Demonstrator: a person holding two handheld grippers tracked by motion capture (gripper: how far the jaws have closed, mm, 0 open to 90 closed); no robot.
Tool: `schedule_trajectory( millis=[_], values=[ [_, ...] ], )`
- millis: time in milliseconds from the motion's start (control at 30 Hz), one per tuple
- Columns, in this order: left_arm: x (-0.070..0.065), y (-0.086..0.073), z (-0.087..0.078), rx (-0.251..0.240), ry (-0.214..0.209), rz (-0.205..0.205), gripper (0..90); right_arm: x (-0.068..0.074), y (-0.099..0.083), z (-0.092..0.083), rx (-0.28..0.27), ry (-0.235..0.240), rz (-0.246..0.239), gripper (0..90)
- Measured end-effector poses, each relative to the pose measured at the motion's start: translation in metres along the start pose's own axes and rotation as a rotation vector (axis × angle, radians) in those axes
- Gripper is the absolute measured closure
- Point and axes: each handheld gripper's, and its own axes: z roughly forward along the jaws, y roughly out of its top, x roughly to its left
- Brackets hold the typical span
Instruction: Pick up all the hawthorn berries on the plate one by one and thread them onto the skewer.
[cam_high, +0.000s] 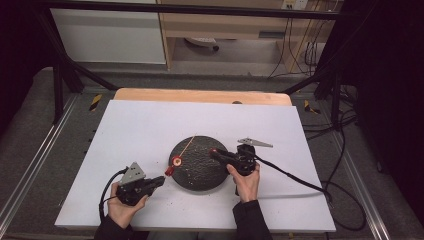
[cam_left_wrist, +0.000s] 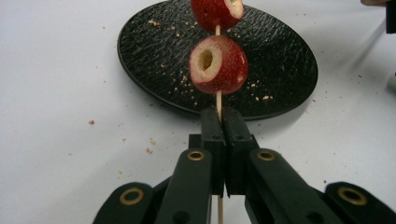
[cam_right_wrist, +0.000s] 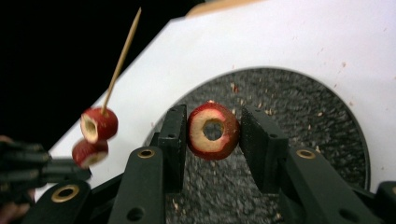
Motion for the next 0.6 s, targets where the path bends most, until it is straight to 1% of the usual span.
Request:
schedule_trajectory(
  millis=[167,200,333,600],
  values=[
    [-0.006,0.004,0.004,-0.007,0.003,-0.003,88.3,0.0,-0.003,-0.005,-0.109,0.011,0.04,63.0],
    [-0.007,0.004,0.005,-0.008,0.005,-0.006,88.2,0.0,-0.004,-0.006,-0.129,0.014,0.035,63.0],
    [-0.011,0.007,0.009,-0.014,0.013,-0.013,88.3,0.001,-0.004,-0.007,-0.21,0.027,0.056,63.0],
    [-0.019,0.012,0.016,-0.034,0.017,-0.023,88.2,0.003,0.001,-0.009,-0.342,0.045,0.09,63.0]
  ],
)
